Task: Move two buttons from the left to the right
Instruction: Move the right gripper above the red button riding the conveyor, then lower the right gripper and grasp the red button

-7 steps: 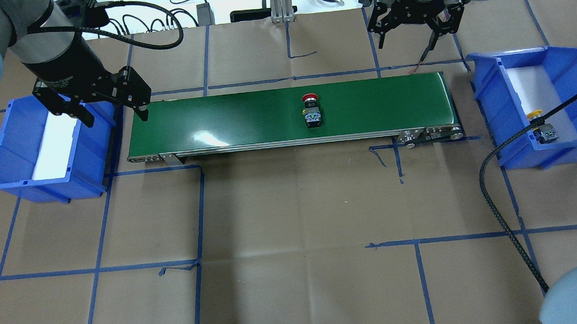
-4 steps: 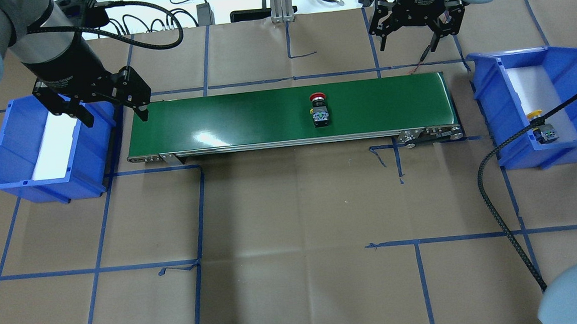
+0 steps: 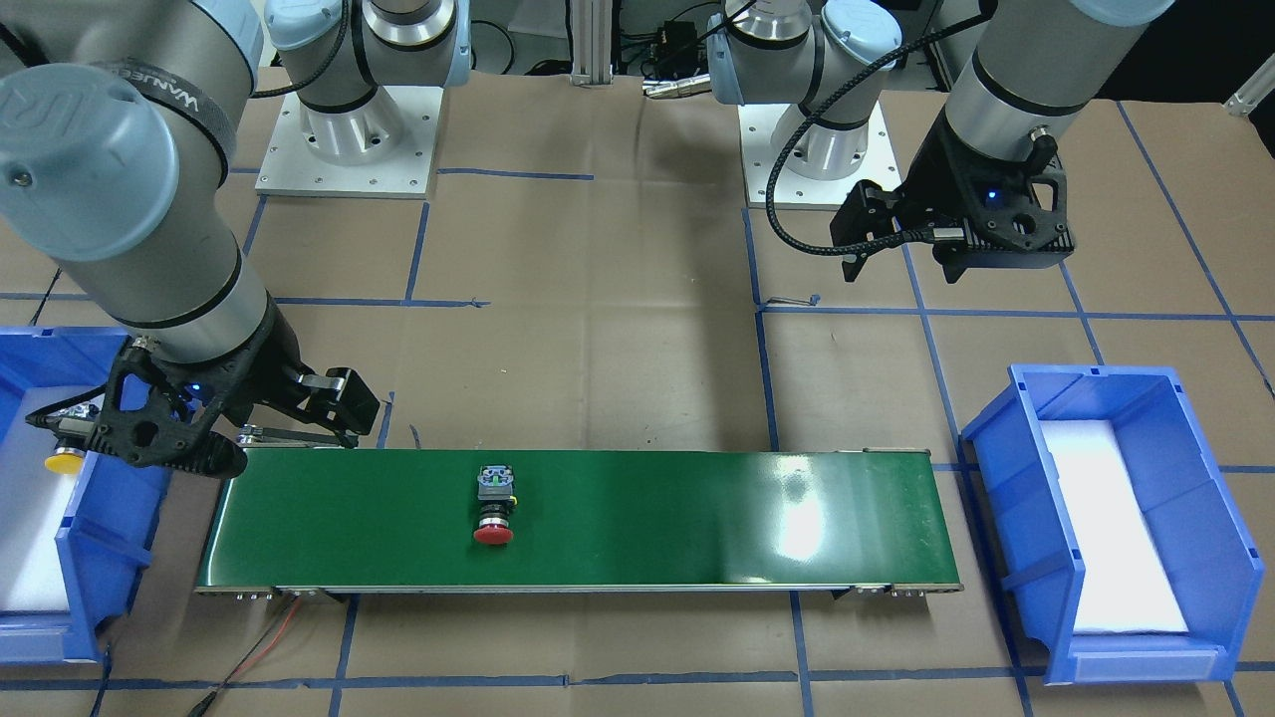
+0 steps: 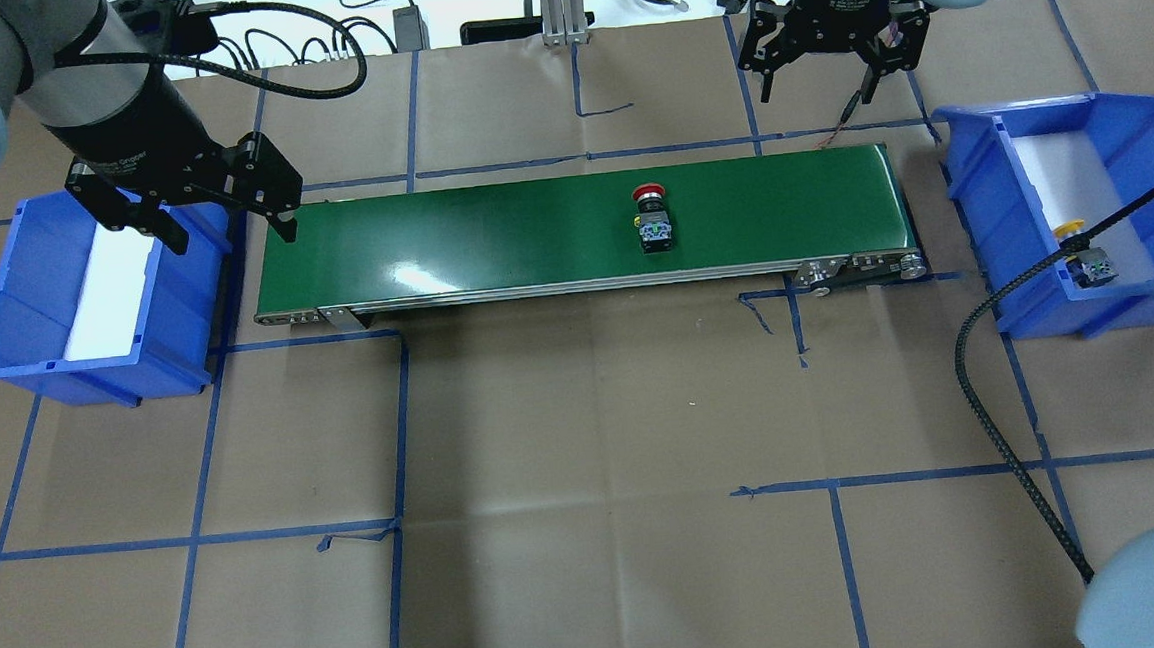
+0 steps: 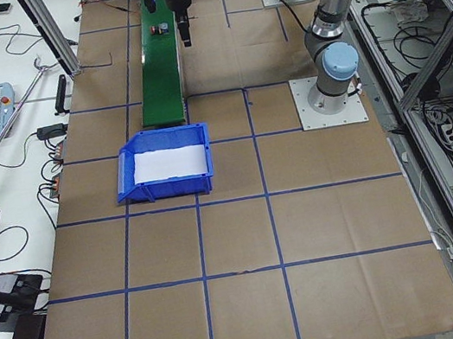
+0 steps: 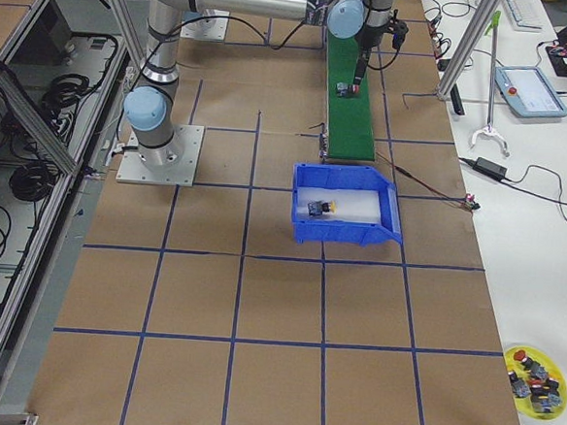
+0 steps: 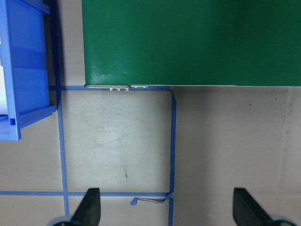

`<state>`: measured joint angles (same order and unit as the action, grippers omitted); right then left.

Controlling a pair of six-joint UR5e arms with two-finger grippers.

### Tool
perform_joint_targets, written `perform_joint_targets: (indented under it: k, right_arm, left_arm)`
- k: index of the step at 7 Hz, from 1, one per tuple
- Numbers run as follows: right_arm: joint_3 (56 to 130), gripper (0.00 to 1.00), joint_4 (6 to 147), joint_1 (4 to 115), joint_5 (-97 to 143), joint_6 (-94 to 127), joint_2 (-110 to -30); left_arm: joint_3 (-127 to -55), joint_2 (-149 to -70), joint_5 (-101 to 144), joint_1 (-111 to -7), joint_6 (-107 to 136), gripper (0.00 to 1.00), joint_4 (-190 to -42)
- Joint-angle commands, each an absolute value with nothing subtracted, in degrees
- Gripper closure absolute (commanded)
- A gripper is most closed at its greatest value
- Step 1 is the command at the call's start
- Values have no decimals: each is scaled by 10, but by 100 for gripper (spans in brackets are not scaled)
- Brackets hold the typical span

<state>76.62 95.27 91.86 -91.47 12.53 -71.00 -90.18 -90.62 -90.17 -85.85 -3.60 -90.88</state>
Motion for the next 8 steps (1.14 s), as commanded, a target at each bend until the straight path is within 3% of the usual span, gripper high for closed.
perform_joint_targets:
  k: [1, 3, 6, 8]
  right_arm:
    - [768, 2, 956, 921, -911, 125, -682]
    - [770, 3, 983, 921, -909, 124, -681]
    - [898, 1, 1148, 921, -872, 107, -710]
    - [925, 1, 1155, 921, -869, 110, -704]
  left_arm:
    - [-901, -906, -902, -858, -36, 0, -909]
    - [-901, -906, -902, -859, -36, 0, -909]
    - [-901, -906, -903, -859, -36, 0, -909]
    - [-901, -906, -902, -859, -36, 0, -909]
